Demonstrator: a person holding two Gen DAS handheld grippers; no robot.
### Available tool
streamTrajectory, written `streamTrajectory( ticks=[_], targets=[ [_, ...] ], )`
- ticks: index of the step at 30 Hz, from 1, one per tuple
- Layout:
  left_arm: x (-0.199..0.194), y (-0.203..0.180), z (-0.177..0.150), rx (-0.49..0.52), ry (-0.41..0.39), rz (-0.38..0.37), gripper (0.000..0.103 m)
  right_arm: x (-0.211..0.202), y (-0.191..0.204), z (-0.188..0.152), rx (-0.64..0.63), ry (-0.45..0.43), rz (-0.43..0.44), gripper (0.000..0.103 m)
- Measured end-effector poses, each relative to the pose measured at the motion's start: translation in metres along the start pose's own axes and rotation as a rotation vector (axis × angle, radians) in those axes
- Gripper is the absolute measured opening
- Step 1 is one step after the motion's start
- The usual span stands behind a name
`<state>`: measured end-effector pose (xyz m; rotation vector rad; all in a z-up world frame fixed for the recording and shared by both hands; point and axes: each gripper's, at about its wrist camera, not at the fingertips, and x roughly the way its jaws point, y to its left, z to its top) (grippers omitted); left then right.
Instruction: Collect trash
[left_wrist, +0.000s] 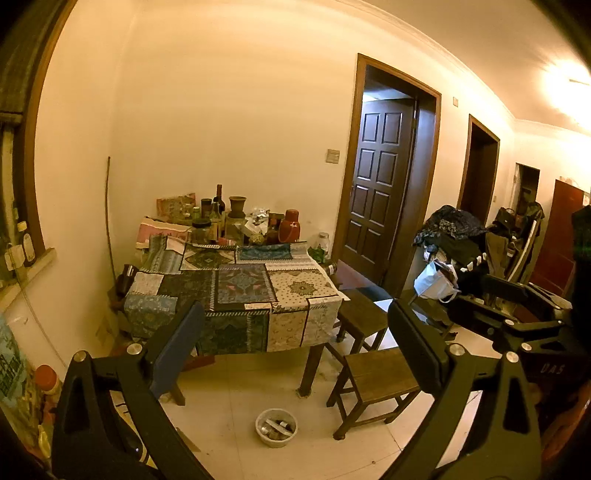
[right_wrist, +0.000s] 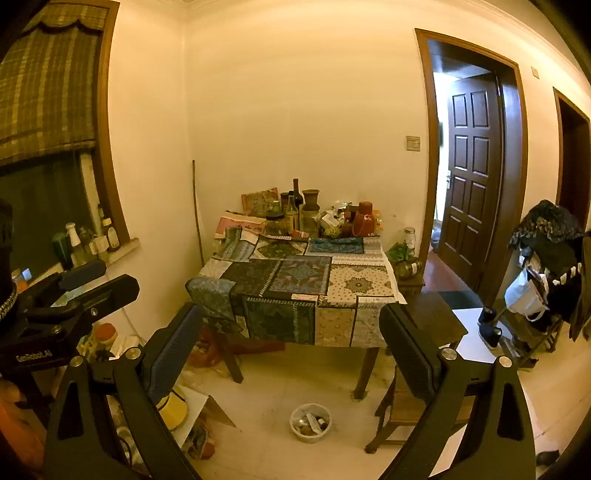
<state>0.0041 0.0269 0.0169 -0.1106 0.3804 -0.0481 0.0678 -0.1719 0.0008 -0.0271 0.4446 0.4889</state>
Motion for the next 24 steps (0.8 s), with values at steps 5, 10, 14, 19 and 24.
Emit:
streamTrajectory(
  ticks=[5, 10, 14, 19, 24],
  targets=[
    [-0.001, -0.0011, 0.0022, 0.011, -0.002, 0.002, 0.101, 0.0002, 0.0009, 0.0001, -0.001, 0.0, -0.001, 0.096],
    [-0.0004, -0.002, 0.0035, 0.014, -0.003, 0.002, 0.101, -0.0002, 0.0008, 0.0005, -0.001, 0.002, 0.001, 0.096],
    [0.0, -0.0025, 0.0034, 0.012, 0.0, 0.001, 0.101, -0.0014, 0.0, -0.0001, -0.002, 0.004, 0.004, 0.096],
    [0.0, -0.0028, 0.0028, 0.011, -0.001, -0.002, 0.101, -0.0003, 0.0001, -0.0012, -0.006, 0.005, 0.005, 0.096],
    [0.0026, -0.0002, 0.0016, 0.014, 0.001, -0.007, 0.101, -0.0013, -0.0021, -0.0029, -0.005, 0.007, 0.01, 0.096]
  ],
)
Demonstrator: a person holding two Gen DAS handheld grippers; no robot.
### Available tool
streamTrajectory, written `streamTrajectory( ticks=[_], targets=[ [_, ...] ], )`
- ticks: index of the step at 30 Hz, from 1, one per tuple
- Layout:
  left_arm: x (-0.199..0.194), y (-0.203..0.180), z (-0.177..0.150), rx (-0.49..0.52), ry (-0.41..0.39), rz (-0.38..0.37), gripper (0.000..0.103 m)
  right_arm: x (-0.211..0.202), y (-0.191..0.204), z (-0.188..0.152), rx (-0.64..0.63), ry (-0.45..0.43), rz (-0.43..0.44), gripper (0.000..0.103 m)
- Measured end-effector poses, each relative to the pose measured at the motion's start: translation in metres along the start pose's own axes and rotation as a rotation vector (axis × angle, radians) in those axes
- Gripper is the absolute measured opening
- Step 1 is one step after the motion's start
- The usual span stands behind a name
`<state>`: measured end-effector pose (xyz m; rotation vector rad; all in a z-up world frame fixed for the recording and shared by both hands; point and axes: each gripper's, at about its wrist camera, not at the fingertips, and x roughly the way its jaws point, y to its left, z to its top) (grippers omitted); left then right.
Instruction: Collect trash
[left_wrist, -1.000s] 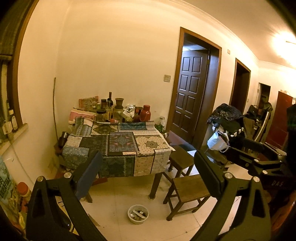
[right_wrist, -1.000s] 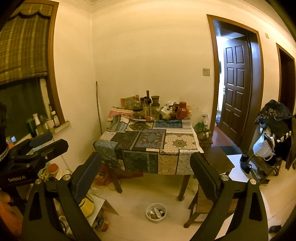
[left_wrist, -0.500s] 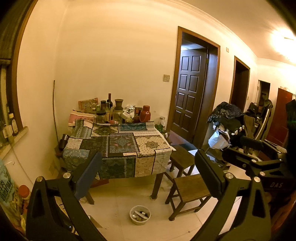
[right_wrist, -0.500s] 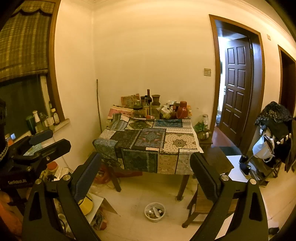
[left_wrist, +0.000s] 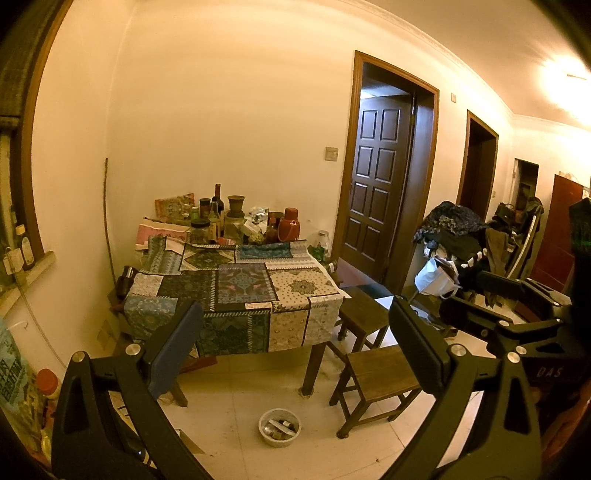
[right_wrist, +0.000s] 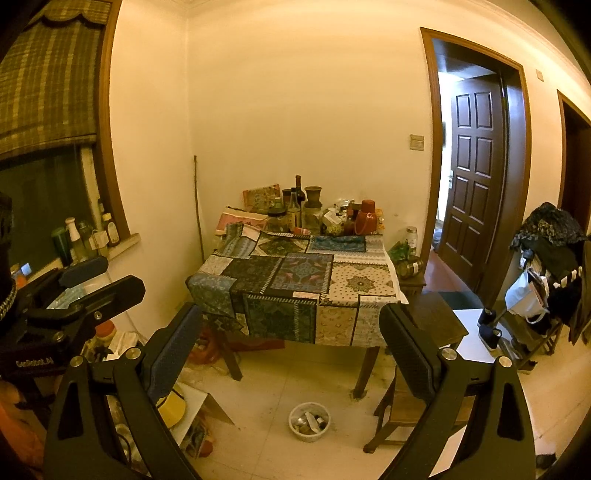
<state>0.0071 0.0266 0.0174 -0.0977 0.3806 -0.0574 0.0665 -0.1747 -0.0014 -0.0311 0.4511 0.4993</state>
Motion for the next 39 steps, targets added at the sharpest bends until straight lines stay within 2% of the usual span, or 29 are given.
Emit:
streamTrajectory(
  ticks=[18, 39],
  targets=[
    [0.004, 0.005, -0.005, 0.004, 0.008, -0.023, 0.101, -0.002, -0.006, -0.001, -0.001, 0.008, 0.009, 0.096],
    [0.021, 0.01, -0.004, 0.012, 0.015, -0.004, 0.101, 0.013, -0.016, 0.006, 0.004, 0.033, 0.019, 0.096]
  ],
)
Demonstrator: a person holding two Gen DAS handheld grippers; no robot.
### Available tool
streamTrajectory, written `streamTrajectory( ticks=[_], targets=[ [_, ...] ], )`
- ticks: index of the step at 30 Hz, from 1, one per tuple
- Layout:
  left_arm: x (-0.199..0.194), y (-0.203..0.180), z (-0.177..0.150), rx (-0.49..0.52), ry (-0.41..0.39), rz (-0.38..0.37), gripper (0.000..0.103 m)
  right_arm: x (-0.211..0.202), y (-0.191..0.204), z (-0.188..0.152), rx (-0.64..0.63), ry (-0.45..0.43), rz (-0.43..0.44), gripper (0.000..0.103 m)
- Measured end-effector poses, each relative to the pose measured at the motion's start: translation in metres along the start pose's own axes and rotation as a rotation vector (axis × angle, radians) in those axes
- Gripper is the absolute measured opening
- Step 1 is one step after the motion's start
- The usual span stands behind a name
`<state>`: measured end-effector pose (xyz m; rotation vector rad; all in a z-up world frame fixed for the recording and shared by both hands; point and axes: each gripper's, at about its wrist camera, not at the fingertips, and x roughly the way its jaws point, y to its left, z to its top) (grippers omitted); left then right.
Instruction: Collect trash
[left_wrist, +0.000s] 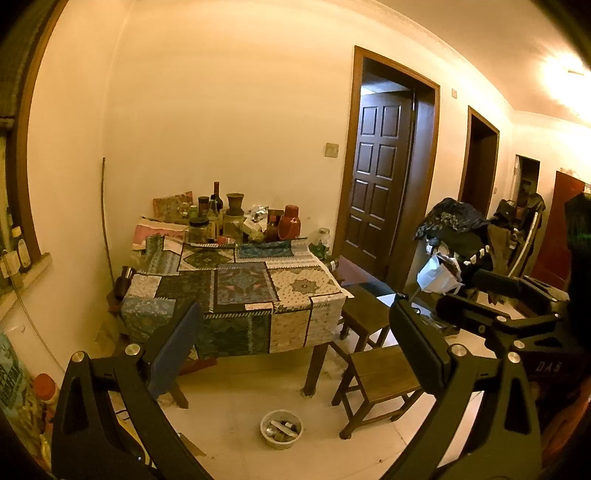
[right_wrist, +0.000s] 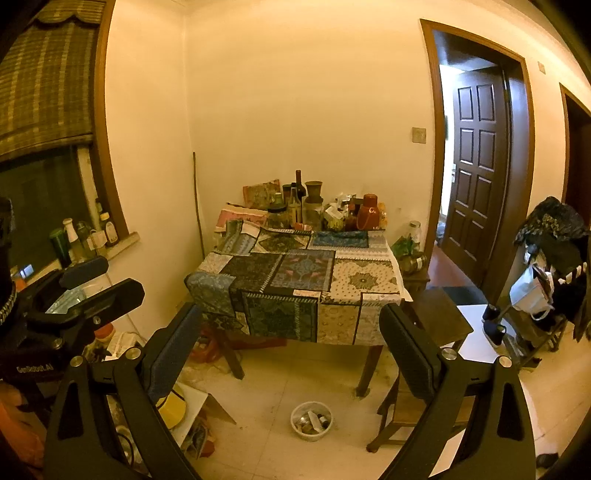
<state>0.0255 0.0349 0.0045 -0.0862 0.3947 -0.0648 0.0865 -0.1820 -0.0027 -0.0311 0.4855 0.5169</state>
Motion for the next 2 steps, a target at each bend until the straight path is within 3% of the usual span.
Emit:
streamTrajectory(
  ticks=[2],
  targets=[
    [0.0086, 0.0019, 0.0018, -0.003, 0.011, 0.003, 0.101, 0.0078, -0.002, 0.0031, 0.001, 0.008, 0.005, 0.096]
  ],
)
